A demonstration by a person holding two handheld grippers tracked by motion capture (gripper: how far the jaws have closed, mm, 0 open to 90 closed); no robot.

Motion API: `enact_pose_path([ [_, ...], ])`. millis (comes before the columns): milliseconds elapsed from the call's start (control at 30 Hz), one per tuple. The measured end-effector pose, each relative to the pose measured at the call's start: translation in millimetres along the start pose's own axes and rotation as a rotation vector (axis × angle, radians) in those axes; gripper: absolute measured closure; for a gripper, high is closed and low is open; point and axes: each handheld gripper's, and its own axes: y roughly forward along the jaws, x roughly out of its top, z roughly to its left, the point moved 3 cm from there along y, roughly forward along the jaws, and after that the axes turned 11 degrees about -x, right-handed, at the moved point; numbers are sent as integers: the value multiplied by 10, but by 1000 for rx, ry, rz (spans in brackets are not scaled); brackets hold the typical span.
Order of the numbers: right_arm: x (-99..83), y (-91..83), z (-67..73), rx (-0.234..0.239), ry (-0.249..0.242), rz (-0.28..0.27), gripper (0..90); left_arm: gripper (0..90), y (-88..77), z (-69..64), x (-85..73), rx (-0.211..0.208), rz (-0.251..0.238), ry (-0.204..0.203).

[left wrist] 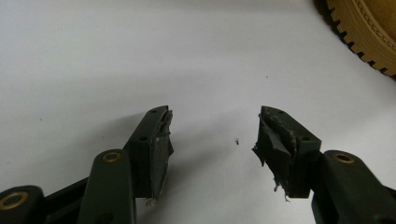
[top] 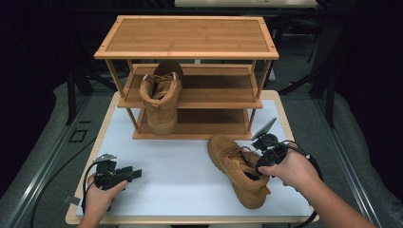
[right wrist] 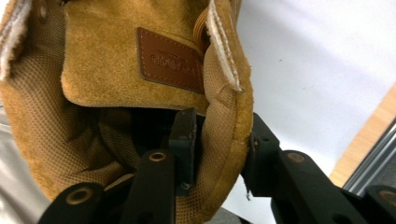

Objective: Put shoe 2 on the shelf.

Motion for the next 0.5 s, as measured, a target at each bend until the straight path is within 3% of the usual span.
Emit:
enact_pose_path([
  [500,11,14,-43,49,57,12,739,441,3,2,0,-4,1,-1],
])
